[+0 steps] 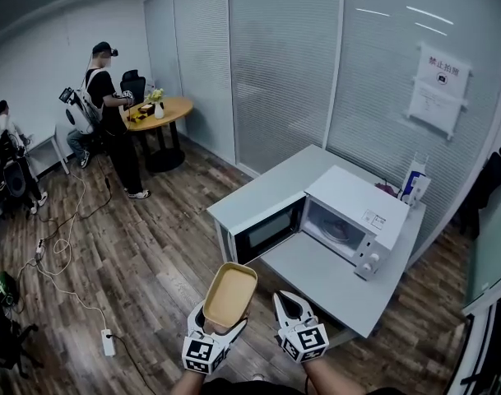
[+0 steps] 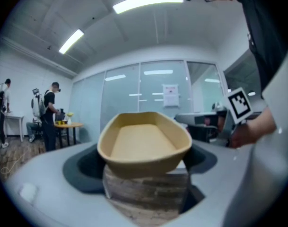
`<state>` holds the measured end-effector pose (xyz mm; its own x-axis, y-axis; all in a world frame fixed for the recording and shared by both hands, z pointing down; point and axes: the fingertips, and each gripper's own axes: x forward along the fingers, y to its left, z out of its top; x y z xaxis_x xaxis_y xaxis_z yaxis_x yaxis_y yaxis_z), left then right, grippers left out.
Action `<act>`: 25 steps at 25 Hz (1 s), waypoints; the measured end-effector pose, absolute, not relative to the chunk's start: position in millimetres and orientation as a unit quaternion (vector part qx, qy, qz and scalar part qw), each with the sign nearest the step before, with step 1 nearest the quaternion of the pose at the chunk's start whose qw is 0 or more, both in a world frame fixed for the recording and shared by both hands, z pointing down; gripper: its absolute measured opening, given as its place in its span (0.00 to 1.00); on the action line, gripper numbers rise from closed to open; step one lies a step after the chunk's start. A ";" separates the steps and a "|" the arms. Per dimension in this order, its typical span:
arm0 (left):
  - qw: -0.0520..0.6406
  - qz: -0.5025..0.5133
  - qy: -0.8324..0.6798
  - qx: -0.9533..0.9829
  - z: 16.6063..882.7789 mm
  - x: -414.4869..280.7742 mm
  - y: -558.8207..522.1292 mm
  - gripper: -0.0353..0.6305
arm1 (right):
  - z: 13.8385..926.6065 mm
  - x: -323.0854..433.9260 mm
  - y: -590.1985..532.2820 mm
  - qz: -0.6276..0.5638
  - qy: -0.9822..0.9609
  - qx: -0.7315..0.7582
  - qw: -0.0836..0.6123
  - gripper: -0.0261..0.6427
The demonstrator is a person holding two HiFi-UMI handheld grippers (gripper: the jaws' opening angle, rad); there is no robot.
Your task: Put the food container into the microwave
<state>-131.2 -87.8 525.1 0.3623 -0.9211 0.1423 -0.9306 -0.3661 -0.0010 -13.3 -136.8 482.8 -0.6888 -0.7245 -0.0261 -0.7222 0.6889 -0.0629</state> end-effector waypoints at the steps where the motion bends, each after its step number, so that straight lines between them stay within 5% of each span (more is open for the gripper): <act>1: 0.041 0.060 -0.559 0.826 525.7 -128.8 -92.5 0.79 | 484.1 -10.9 -140.8 -0.025 0.917 -0.397 0.024 0.05; 25: 0.031 0.055 -0.422 0.905 529.1 -98.0 -270.5 0.79 | 481.6 11.4 -284.6 -0.009 0.851 -0.525 0.013 0.05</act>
